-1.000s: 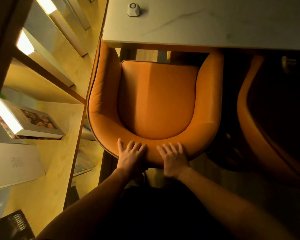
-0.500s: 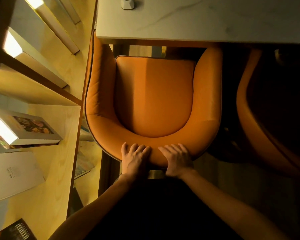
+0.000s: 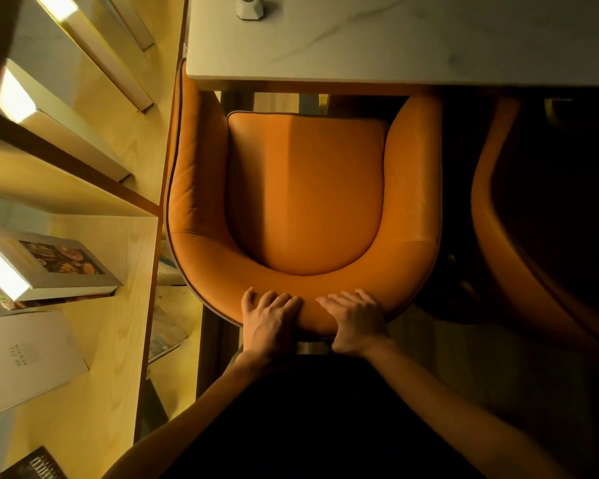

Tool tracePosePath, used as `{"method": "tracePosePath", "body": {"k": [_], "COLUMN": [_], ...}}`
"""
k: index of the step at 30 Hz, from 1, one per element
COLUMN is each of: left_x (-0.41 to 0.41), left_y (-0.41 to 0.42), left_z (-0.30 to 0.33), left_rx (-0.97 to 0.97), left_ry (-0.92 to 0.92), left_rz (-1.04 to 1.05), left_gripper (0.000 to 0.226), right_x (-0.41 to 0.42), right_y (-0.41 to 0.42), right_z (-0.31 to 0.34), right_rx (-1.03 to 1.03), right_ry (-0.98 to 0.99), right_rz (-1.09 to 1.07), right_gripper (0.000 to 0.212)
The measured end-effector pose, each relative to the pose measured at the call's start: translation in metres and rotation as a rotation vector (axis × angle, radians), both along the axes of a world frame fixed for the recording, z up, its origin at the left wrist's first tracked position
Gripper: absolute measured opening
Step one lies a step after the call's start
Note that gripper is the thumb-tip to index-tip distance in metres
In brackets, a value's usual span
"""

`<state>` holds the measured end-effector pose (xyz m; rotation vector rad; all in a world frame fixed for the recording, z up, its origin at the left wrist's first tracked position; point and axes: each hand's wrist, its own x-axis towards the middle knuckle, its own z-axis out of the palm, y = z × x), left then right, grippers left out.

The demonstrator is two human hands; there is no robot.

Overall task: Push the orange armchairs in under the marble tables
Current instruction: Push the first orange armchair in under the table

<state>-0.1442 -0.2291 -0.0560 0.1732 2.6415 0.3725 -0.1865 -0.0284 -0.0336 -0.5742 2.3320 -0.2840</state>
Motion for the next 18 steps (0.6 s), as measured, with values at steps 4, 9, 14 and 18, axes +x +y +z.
{"method": "tracePosePath", "body": {"k": [4,9,14,18], "left_x": [-0.002,-0.006,-0.016,-0.026], "left_y": [0.0,0.0,-0.003,-0.005], "left_z": [0.001,0.002,0.003,0.004], "left_rx": [0.015,0.006,0.005,0.005], "left_ry": [0.003,0.01,0.024,0.038], "left_rz": [0.008,0.005,0.001,0.002], "left_gripper": [0.062,0.062,0.06,0.059], "right_x": [-0.002,-0.007,-0.016,-0.027], "right_y": [0.0,-0.001,-0.002,-0.004], "right_z": [0.0,-0.001,-0.004,-0.005], "right_rx": [-0.003,0.001,-0.018,-0.027], "right_ry": [-0.019,-0.035,-0.031,-0.012], "right_rz": [0.003,0.003,0.01,0.011], "right_gripper": [0.094,0.091,0.097,0.103]}}
